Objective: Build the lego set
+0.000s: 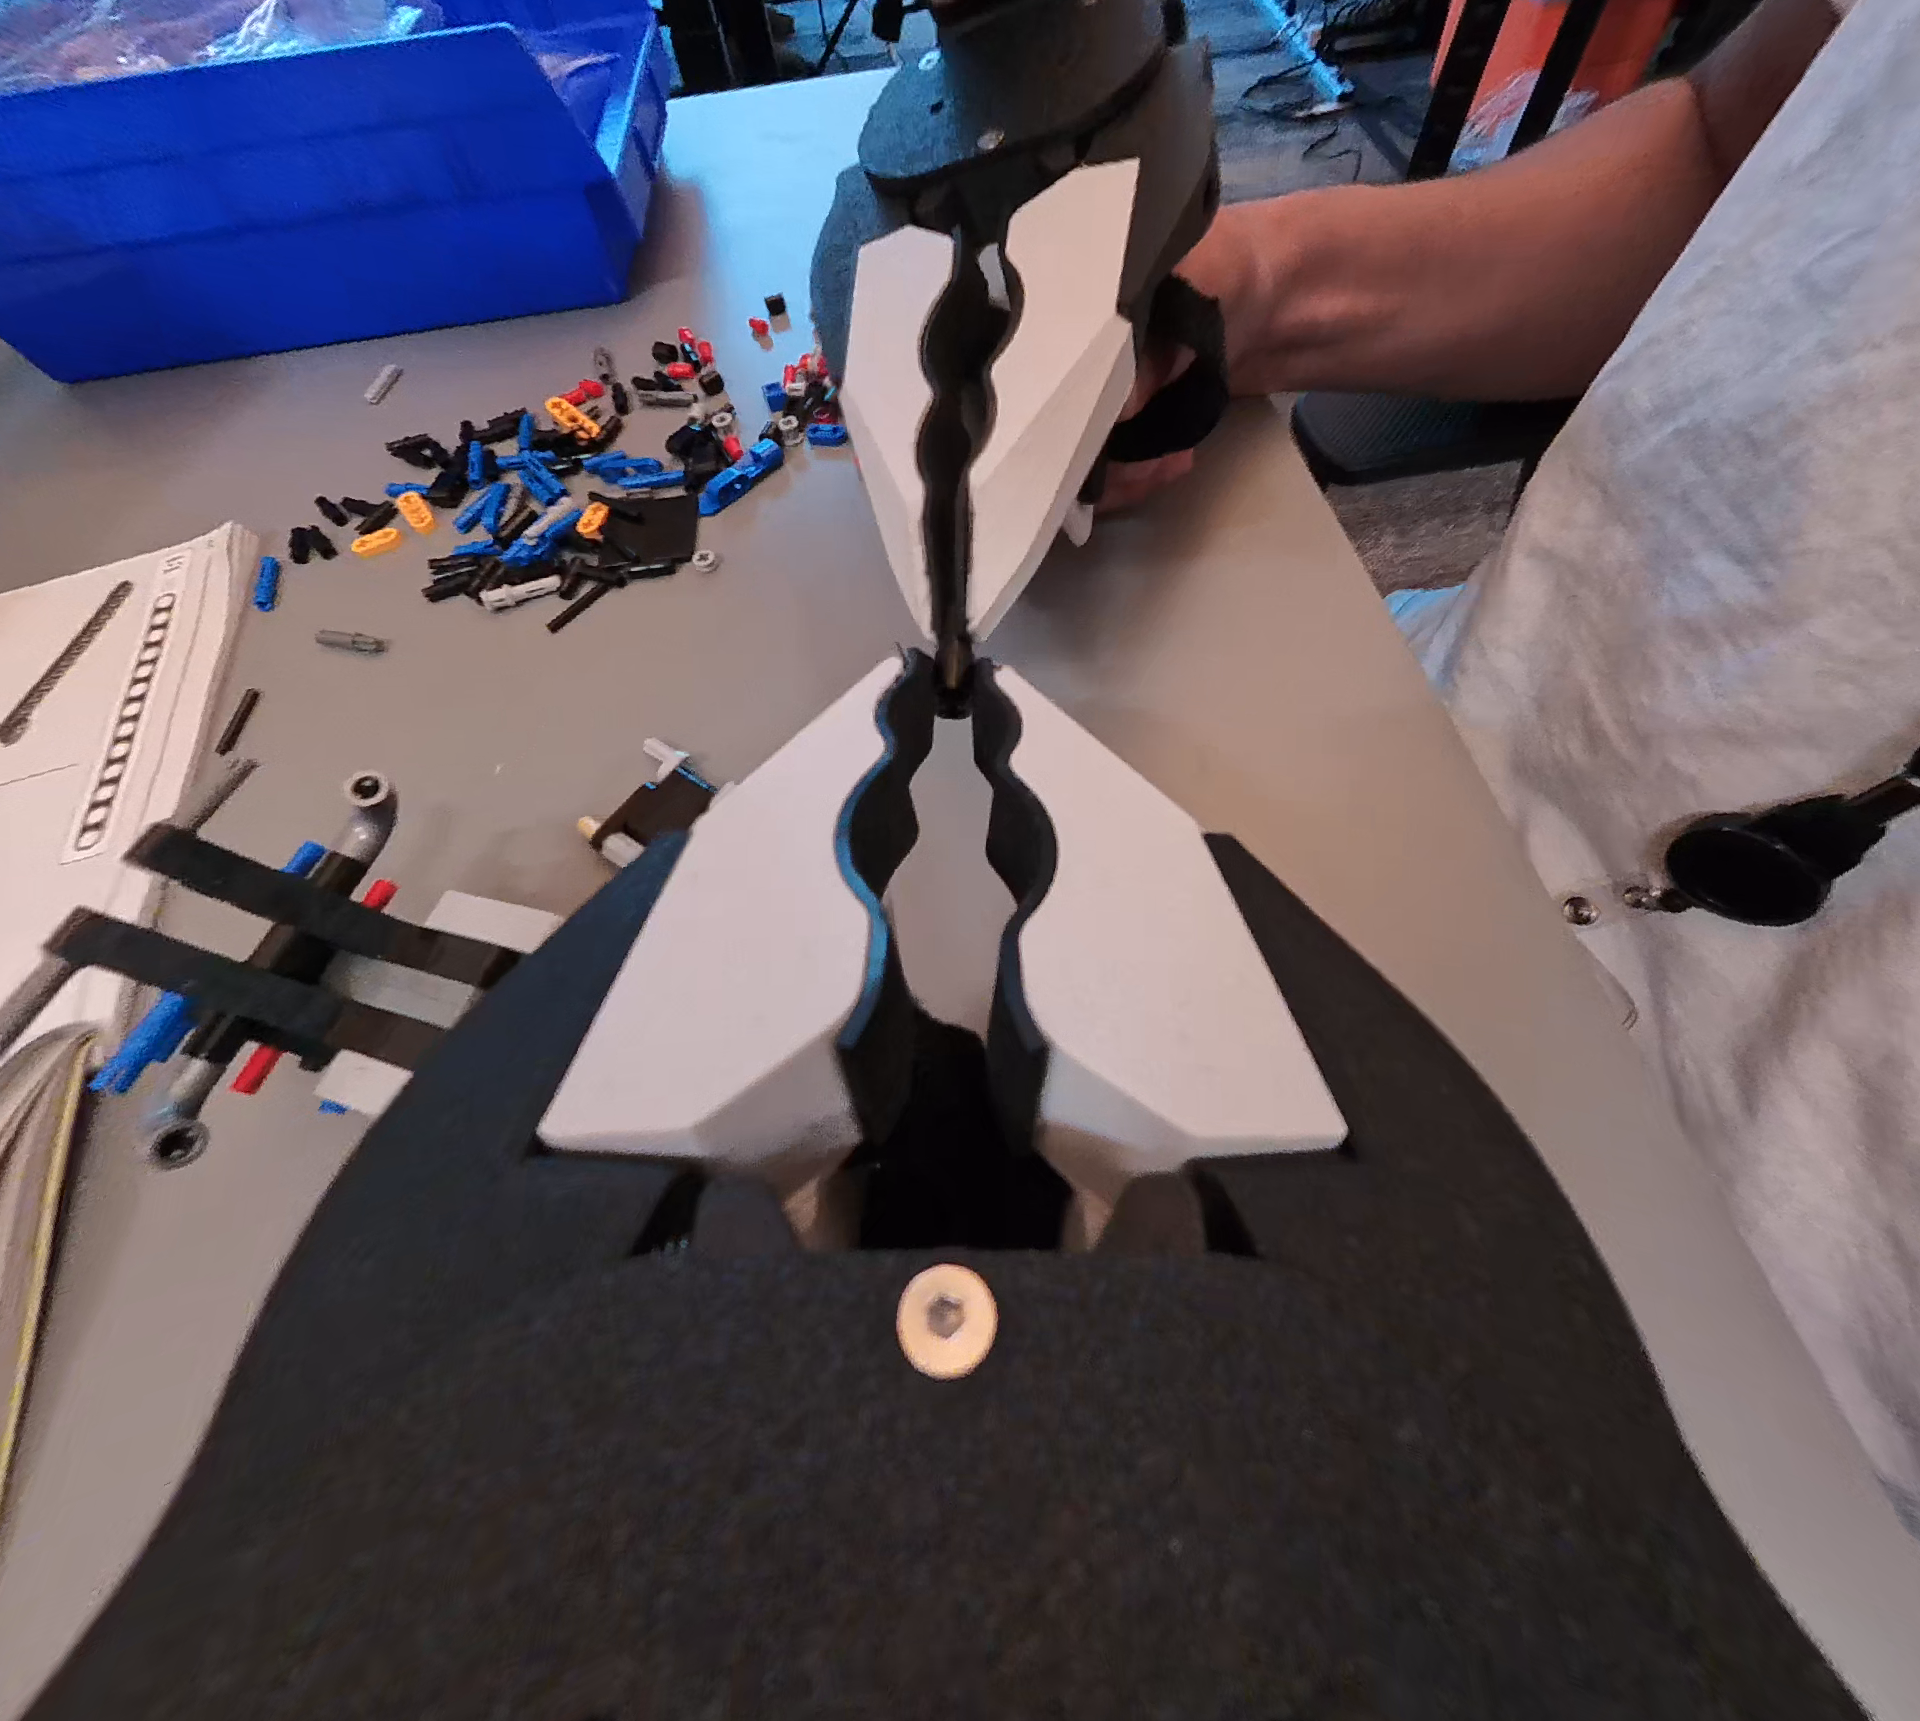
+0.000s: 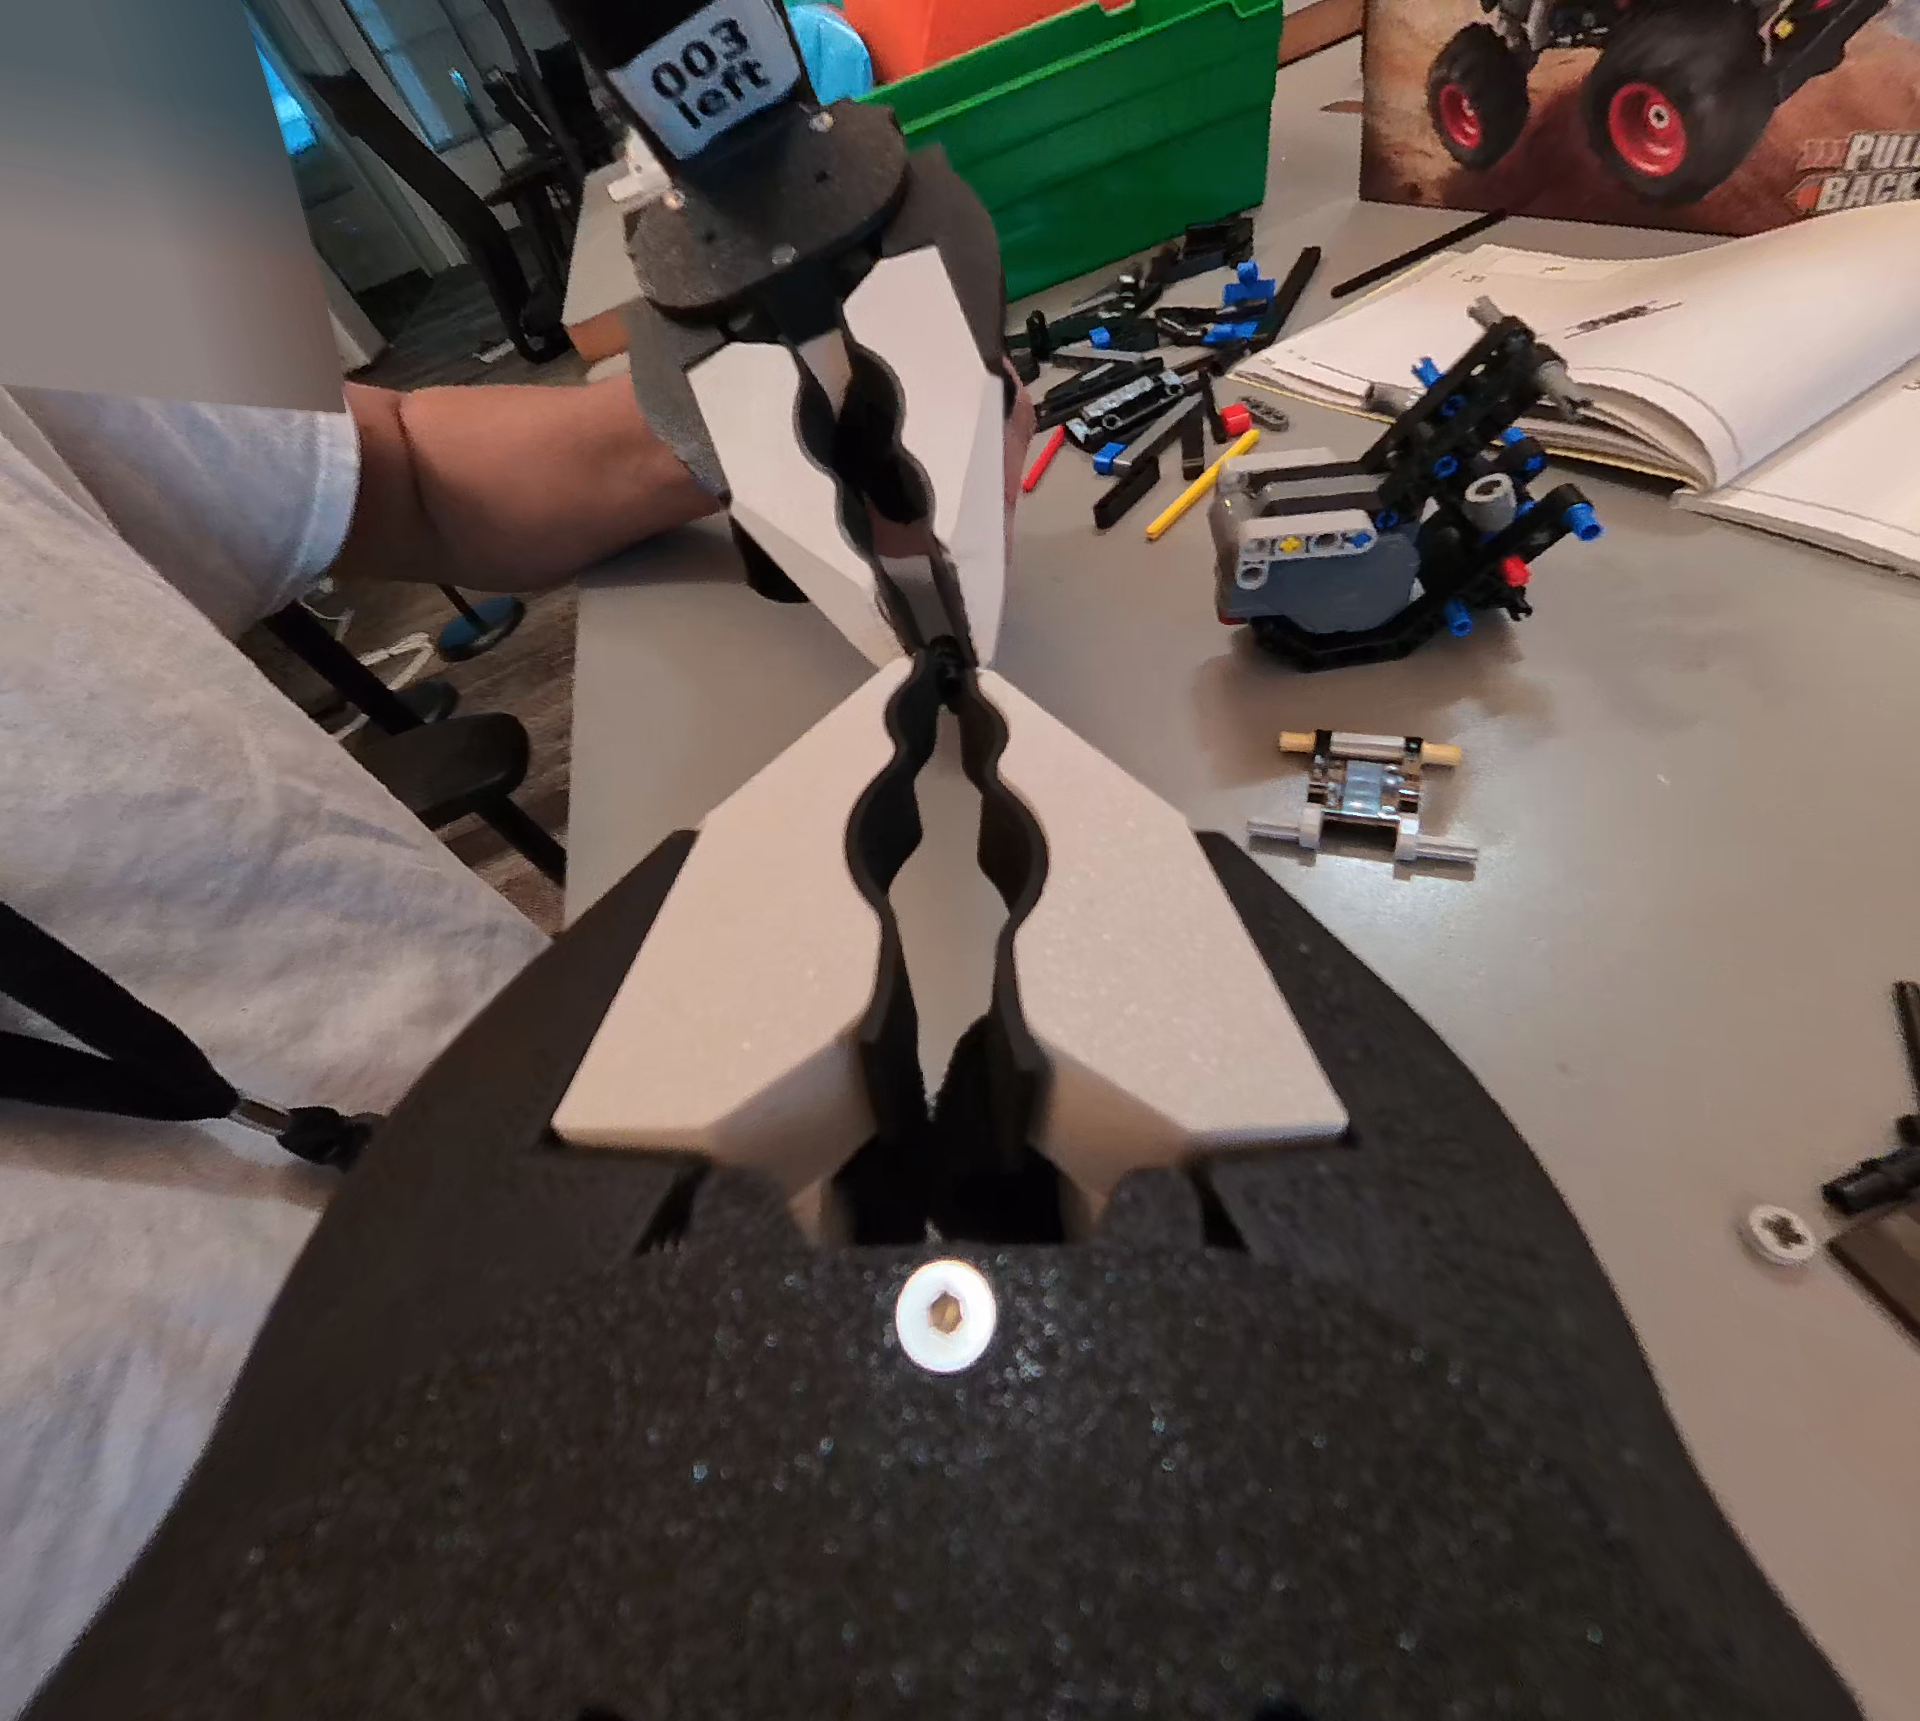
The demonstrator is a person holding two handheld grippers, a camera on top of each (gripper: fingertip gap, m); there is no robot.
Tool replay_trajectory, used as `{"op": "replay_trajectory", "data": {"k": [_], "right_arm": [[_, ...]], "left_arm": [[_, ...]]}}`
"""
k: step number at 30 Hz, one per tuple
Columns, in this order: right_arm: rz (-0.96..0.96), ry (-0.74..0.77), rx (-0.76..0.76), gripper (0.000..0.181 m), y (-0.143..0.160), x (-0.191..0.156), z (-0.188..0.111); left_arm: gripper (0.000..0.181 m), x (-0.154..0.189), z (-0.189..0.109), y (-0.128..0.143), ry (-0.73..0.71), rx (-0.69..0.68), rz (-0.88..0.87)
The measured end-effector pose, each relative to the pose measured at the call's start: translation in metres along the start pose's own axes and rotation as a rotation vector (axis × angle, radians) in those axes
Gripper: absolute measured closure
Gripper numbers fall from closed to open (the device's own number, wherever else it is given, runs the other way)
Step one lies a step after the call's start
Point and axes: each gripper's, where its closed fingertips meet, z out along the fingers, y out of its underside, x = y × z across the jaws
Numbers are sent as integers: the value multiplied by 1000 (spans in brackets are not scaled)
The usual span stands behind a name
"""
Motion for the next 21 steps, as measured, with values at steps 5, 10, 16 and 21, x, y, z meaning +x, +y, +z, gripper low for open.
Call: {"op": "replay_trajectory", "data": {"k": [5, 10, 16, 21], "right_arm": [[2, 6, 5, 178, -1, 1, -1], [56, -88, 136, 178, -24, -9, -13], [142, -170, 220, 178, -37, -13, -19], [120, -111, 202, 177, -32, -6, -16]], "left_arm": [[176, -2, 2, -1, -23, -4, 10], [176, 0, -4, -27, -38, 127, -4], [176, 0, -10, -44, -53, 241, -51], [176, -5, -10, -39, -78, 228, -43]]}}
